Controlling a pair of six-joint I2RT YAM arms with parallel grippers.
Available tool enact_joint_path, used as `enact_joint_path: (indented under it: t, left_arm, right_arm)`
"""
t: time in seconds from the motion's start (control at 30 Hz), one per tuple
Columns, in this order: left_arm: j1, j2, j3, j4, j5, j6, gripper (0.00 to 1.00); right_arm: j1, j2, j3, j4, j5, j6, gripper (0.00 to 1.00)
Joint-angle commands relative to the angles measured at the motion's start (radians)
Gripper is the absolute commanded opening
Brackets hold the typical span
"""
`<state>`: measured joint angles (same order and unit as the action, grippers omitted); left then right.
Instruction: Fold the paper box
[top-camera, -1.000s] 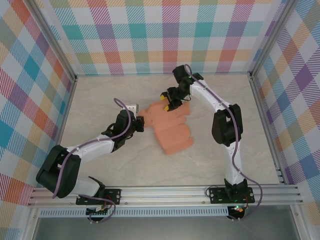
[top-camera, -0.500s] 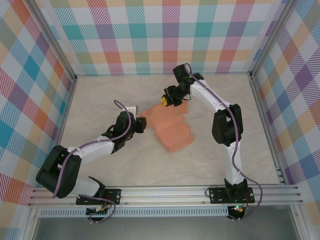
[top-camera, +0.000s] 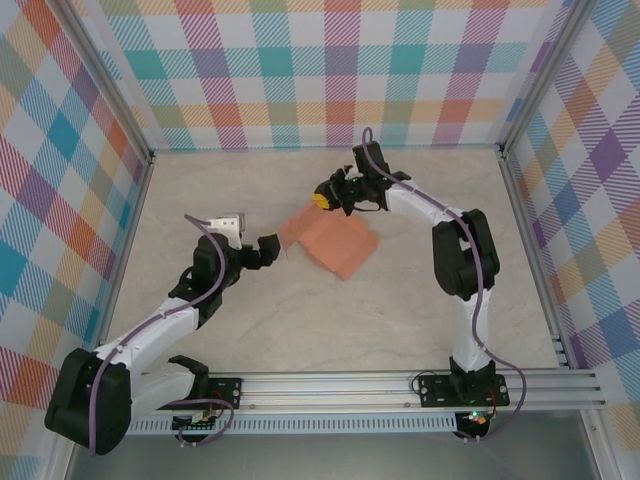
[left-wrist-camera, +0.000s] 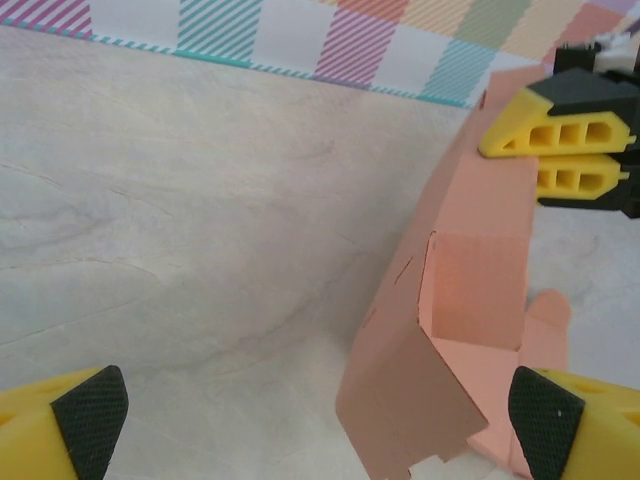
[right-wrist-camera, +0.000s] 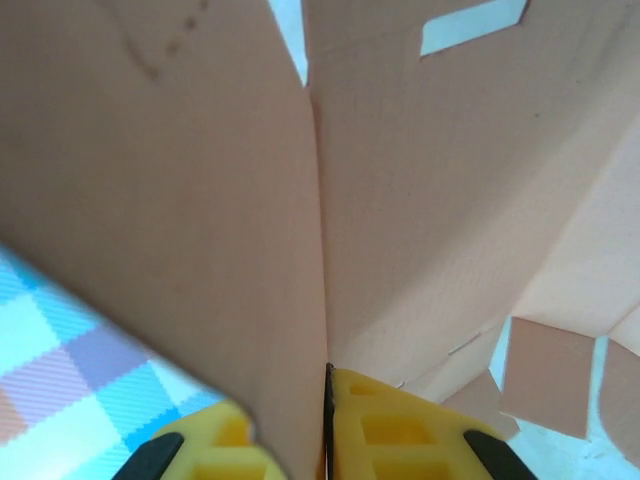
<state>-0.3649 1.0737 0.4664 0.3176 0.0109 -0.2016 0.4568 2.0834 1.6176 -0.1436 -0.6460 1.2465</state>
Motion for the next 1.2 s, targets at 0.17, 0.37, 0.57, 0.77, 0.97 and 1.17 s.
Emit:
enact_joint_path:
  t: [0.17, 0.37, 0.57, 0.77, 0.97, 1.17]
  left_arm:
    - [0.009, 0.175, 0.021, 0.072, 0.096, 0.114, 1.0]
    - [0.009, 0.3, 0.052, 0.116, 0.161, 0.145, 0.99]
    - [0.009, 0.382, 0.06, 0.17, 0.166, 0.159, 0.96]
    - [0.004, 0.465, 0.141, 0.152, 0.25, 0.221, 0.95]
    - [-0.003, 0.503, 0.191, 0.133, 0.32, 0.285, 0.93]
    - [-0.014, 0.54, 0.216, 0.125, 0.275, 0.283, 0.92]
  right_arm:
    - [-0.03, -0.026, -0.201, 0.41, -0.185, -0.07, 0.1]
    - [-0.06, 0.004, -0.189, 0.373, -0.262, -0.145, 0.11]
    - [-0.073, 0.049, -0.134, 0.291, -0.302, -0.207, 0.09]
    - [-0.068, 0.065, -0.12, 0.246, -0.267, -0.194, 0.09]
    - [-0.056, 0.079, -0.113, 0.193, -0.215, -0.162, 0.08]
    - [-0.052, 0.089, -0.075, 0.081, -0.175, -0.162, 0.09]
